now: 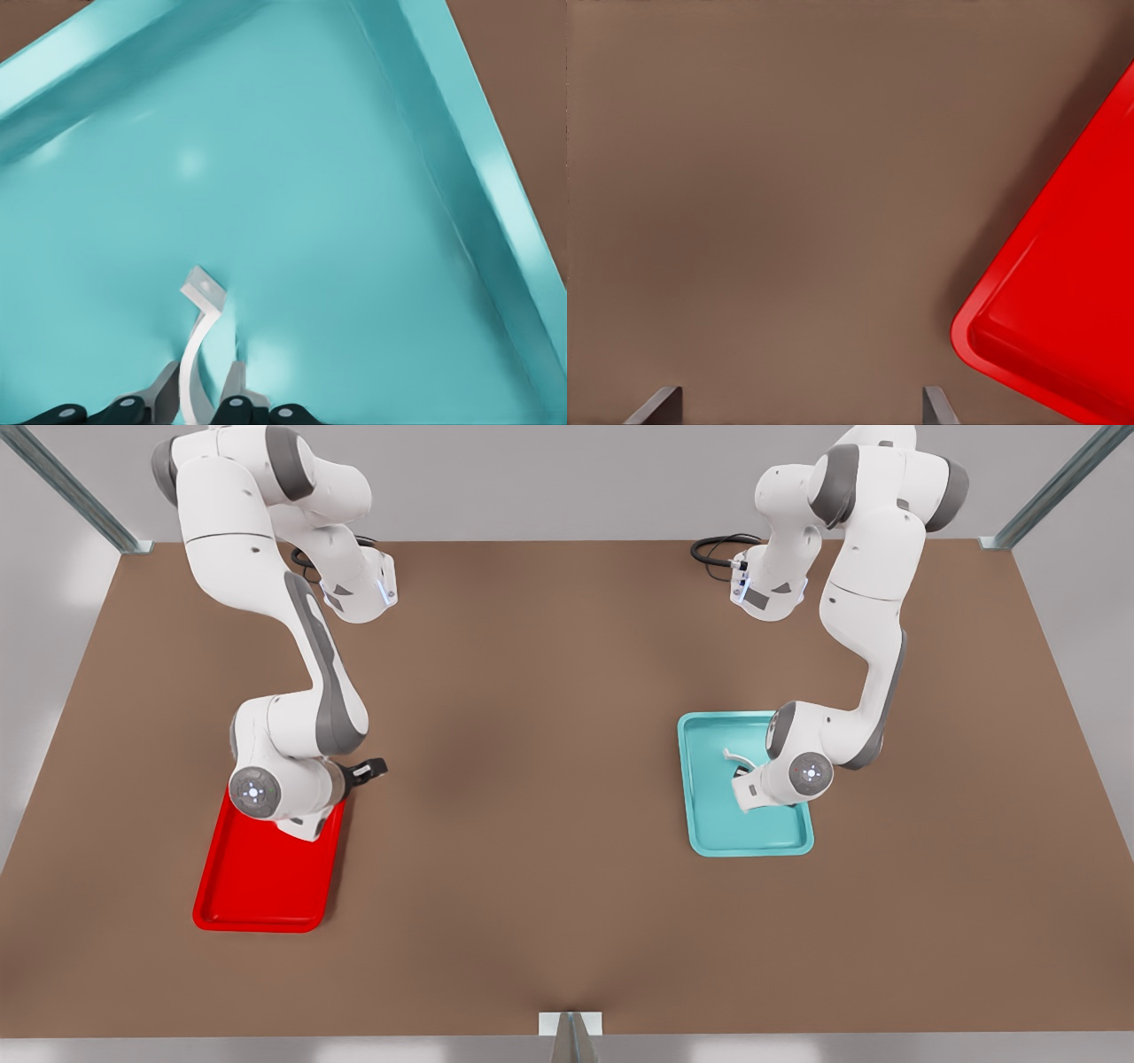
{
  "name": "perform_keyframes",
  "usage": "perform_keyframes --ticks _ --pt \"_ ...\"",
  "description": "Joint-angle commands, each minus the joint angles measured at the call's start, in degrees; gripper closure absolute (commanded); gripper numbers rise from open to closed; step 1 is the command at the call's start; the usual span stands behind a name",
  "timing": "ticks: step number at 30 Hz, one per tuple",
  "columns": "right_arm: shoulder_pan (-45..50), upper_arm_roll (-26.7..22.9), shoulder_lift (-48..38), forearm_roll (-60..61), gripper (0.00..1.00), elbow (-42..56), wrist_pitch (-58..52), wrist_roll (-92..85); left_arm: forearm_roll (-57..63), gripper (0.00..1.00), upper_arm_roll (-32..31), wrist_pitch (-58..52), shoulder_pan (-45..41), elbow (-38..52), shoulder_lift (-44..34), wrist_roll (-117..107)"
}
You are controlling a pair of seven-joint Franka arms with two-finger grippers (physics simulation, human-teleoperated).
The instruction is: Take the drainage pipe clamp from the left arm, pass it to the right arm, and place it in the plate on the right side
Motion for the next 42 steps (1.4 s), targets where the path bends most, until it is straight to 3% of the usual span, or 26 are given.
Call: perform_keyframes --ticks 1,7,12,17,22,26,29,33,36,39,41,42 --pt "0.0 0.0 0.3 3.2 0.0 -0.4 5.2 -25.6 -0.2 0.6 0.0 0.3 0.0 0.0 0.0 11.4" --pt "0.8 1.2 5.6 9.1 0.0 2.9 5.4 -41.5 0.0 0.58 0.0 3.1 0.1 0.8 0.3 11.4" --pt "7.6 1.7 7.0 9.8 0.0 7.2 5.4 -42.8 -0.2 0.58 0.0 3.8 0.2 0.8 0.7 11.4" --pt "7.8 3.7 9.6 11.9 0.0 9.1 10.5 -59.7 -1.6 0.77 0.0 3.7 0.2 0.7 0.7 11.2" --pt "7.1 3.7 11.2 21.6 0.0 8.2 16.0 -78.0 -1.5 0.76 0.0 3.7 0.4 0.7 0.8 11.2" --pt "7.8 3.6 8.1 21.7 0.0 8.0 18.6 -79.0 -1.5 0.76 0.0 3.7 0.4 0.7 0.9 11.2" --pt "9.0 3.4 2.7 20.9 0.0 2.1 24.4 -78.5 -1.6 0.79 0.0 3.3 0.4 0.8 0.7 11.1" --pt "9.5 3.5 -1.0 18.8 0.0 -2.0 24.4 -78.9 -2.4 0.79 0.0 1.8 0.4 0.8 -0.9 9.5" --pt "9.7 3.5 -0.5 18.8 0.0 -2.0 24.5 -78.9 -2.3 0.79 -0.1 -1.5 -0.5 0.8 -4.5 -3.9" --pt "10.0 3.5 -0.1 18.8 0.0 -2.0 25.1 -78.8 -1.9 0.79 -1.3 -4.4 -5.8 0.9 -7.9 -36.0" --pt "10.4 3.6 0.1 18.9 0.0 -2.1 26.3 -78.8 -2.0 0.79 -2.1 -5.2 -9.0 4.2 -7.8 -48.4" --pt "10.5 3.6 0.2 19.0 0.0 -2.1 26.7 -78.6 -1.0 0.79 -4.2 -9.9 -10.2 9.9 -4.3 -55.9"
